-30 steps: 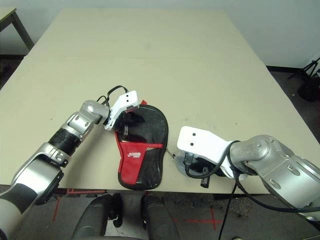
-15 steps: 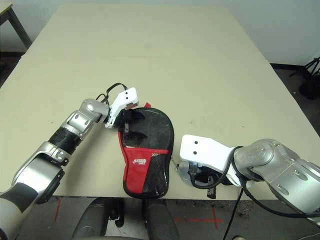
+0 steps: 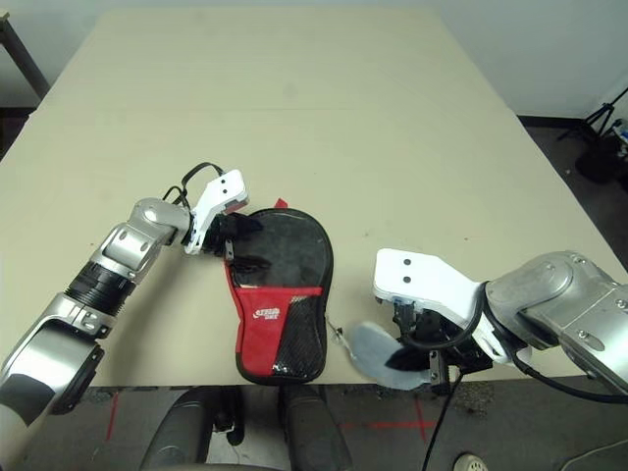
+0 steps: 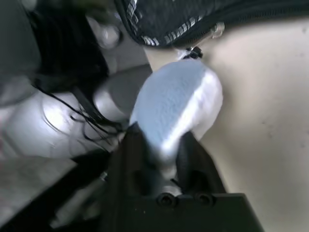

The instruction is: Store the ping-pong paddle in its case and zip it.

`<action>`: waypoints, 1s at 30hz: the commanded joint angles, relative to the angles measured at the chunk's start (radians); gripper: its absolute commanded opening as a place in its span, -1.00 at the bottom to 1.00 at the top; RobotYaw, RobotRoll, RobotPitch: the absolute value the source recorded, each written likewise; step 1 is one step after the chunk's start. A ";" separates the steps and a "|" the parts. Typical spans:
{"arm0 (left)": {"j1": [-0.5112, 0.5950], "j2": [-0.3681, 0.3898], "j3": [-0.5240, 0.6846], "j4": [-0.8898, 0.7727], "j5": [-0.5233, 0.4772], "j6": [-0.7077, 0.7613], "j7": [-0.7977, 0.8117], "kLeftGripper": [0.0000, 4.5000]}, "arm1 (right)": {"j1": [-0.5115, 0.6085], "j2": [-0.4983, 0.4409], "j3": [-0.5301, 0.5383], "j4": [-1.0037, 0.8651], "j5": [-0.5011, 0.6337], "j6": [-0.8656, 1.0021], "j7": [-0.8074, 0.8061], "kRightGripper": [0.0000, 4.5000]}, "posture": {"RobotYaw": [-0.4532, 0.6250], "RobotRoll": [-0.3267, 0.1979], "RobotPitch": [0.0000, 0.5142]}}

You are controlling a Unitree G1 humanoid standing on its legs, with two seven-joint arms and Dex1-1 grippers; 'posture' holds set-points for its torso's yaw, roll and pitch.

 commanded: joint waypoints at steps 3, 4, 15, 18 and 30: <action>0.035 0.047 0.120 -0.046 -0.052 0.089 0.094 1.00 | -0.096 0.070 -0.089 0.222 0.037 0.060 -0.060 0.33 | -0.47 0.25 -0.24; 0.036 0.053 0.140 -0.041 -0.057 0.093 0.117 1.00 | -0.115 0.088 -0.081 0.262 0.014 0.047 -0.084 0.51 | -0.46 0.25 -0.24; 0.056 0.010 0.436 -0.016 -0.126 -0.070 0.478 1.00 | -0.398 0.588 -0.176 0.676 -0.315 -0.222 -0.668 0.99 | -0.38 0.25 -0.26; 0.077 0.003 0.496 -0.004 -0.137 -0.145 0.560 1.00 | -0.397 0.709 -0.262 0.738 -0.385 -0.387 -0.819 0.99 | -0.36 0.25 -0.25; 0.141 -0.006 0.590 0.231 -0.124 -0.495 0.747 1.00 | -0.357 0.853 -0.398 1.074 -0.571 -1.012 -1.042 0.99 | -0.35 0.25 -0.24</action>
